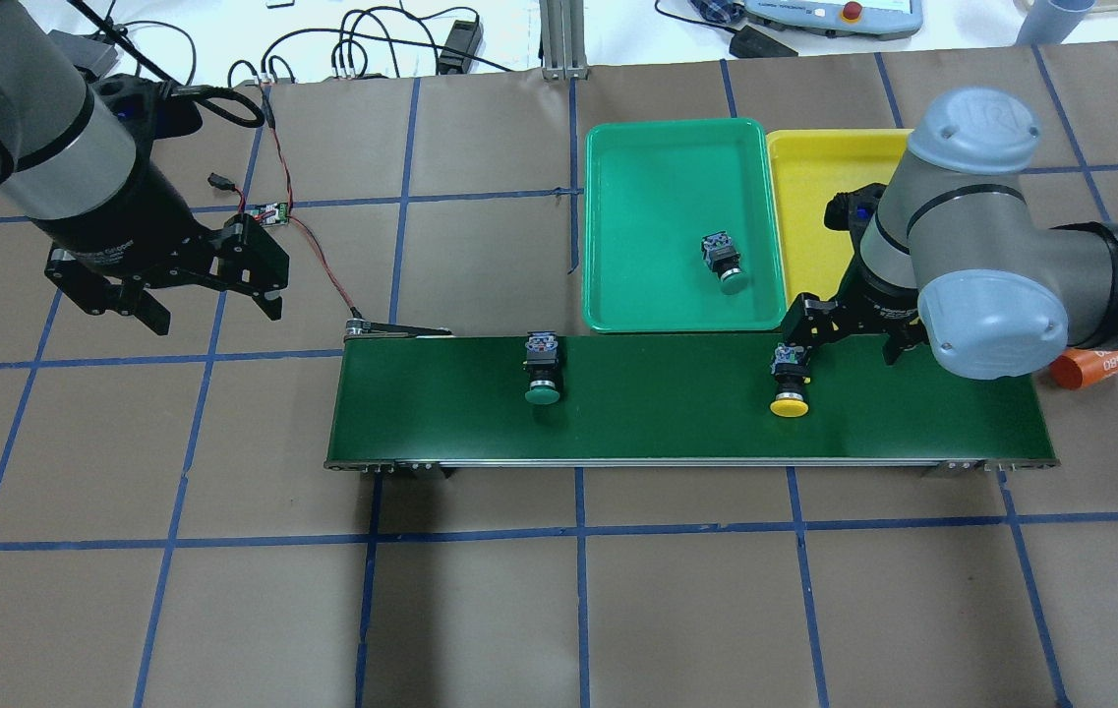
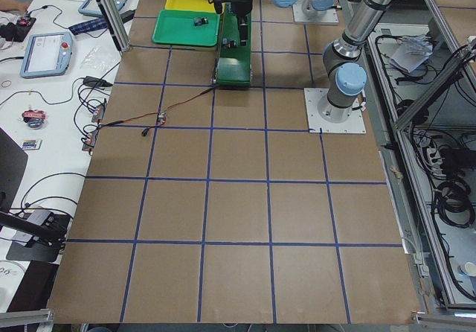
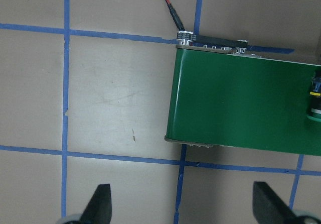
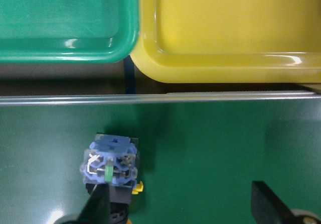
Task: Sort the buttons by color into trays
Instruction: 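Lower the right gripper and grasp the yellow-capped button on the belt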
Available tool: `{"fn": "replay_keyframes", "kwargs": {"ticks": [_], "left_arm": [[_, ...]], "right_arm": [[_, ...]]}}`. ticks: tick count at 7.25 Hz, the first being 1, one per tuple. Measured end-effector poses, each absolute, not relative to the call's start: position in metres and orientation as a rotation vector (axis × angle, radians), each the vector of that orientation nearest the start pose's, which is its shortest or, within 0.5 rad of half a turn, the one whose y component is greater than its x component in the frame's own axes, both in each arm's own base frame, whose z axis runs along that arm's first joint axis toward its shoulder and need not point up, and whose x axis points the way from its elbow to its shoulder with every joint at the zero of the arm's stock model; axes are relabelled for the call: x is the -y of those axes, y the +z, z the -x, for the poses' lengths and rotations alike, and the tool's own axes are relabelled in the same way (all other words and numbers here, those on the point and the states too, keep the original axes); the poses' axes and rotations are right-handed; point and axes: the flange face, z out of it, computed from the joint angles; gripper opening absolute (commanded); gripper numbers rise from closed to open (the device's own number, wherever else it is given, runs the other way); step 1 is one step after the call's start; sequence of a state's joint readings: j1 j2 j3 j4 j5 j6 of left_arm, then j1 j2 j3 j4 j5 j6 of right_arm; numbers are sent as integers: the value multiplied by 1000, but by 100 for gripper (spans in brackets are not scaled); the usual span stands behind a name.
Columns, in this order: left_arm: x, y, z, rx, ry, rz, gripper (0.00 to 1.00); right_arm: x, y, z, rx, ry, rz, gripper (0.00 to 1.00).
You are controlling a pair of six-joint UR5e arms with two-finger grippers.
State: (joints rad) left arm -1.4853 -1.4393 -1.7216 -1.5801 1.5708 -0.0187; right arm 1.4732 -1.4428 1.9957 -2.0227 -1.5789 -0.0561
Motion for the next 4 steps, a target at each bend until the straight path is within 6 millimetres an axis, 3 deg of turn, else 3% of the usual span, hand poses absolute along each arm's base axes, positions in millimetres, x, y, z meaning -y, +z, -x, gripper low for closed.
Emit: {"fn": "replay_keyframes", "kwargs": {"ticks": [3, 4], "left_arm": [[441, 475, 95, -3133, 39, 161, 100], [439, 476, 96, -3133, 38, 159, 100]], "right_arm": [[491, 259, -87, -3134, 179, -77, 96], [492, 255, -87, -3133, 184, -75, 79]]}}
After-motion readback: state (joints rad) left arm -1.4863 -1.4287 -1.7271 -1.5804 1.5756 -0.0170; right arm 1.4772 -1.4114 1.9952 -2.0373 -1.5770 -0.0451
